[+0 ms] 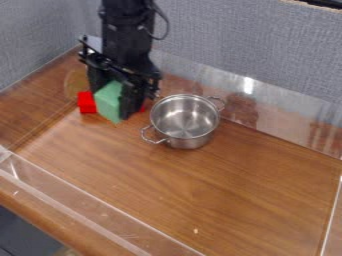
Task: Put green object to the left side of the table
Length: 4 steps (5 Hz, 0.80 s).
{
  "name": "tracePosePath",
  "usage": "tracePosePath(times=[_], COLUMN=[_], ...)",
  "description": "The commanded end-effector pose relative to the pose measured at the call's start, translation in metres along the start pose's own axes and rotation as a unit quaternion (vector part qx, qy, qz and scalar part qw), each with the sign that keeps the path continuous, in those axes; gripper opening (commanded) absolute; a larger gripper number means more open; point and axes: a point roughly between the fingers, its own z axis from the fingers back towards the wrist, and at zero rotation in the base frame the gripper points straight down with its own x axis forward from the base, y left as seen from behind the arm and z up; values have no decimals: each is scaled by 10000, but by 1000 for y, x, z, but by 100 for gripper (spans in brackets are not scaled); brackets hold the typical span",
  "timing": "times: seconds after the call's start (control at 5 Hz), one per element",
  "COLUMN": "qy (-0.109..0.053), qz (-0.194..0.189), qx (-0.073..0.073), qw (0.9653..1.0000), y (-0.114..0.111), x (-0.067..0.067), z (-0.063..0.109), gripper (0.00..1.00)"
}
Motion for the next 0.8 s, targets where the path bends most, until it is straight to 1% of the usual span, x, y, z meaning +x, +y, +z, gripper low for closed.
tracePosePath(times=[0.0,0.2,0.6], qy=[-134,-56,114], qz=[251,372,588], qx=[64,68,100], qw=[9996,9993,9982], y=[17,25,49], x=[9,13,22], z=[2,-9,-32], gripper=[0,0,0])
